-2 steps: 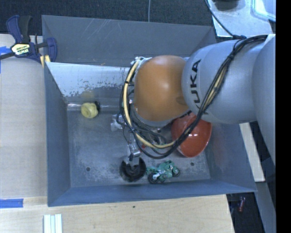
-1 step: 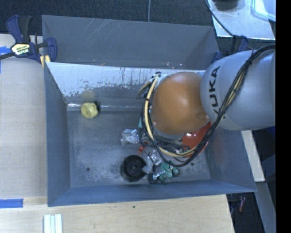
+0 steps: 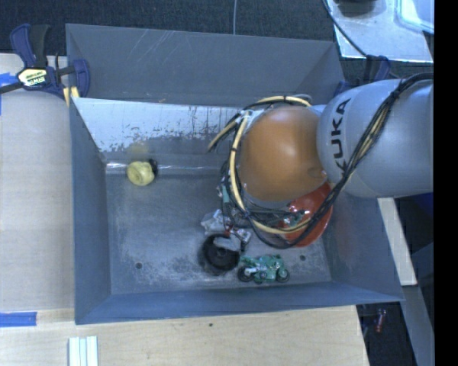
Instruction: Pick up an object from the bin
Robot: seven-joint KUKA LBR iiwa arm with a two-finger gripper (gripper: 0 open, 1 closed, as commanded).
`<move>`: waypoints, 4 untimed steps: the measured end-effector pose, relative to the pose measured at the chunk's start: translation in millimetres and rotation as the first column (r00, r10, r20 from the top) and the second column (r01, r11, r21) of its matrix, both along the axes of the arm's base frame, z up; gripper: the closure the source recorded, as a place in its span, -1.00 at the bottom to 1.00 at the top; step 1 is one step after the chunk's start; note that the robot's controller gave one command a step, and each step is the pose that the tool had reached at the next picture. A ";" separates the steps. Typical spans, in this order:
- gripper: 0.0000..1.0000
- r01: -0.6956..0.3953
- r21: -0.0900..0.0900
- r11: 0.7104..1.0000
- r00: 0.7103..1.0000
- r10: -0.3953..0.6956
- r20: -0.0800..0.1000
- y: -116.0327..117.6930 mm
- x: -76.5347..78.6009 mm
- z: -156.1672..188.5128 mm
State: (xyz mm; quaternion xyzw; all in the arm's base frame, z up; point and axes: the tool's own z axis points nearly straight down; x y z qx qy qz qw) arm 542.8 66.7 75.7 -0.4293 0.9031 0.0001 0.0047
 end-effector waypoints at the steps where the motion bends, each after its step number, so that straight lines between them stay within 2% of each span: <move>1: 1.00 0.001 0.000 1.000 1.000 -0.001 0.000 0.1 -0.1 0.1; 3: 1.00 0.005 0.002 1.000 1.000 -0.005 0.003 0.0 -0.2 16.2; 4: 1.00 0.006 0.003 1.000 1.000 -0.006 0.002 -0.1 -0.9 47.4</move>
Offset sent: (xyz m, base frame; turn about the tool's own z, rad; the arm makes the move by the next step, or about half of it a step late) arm 0.0000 0.0000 0.0114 0.0008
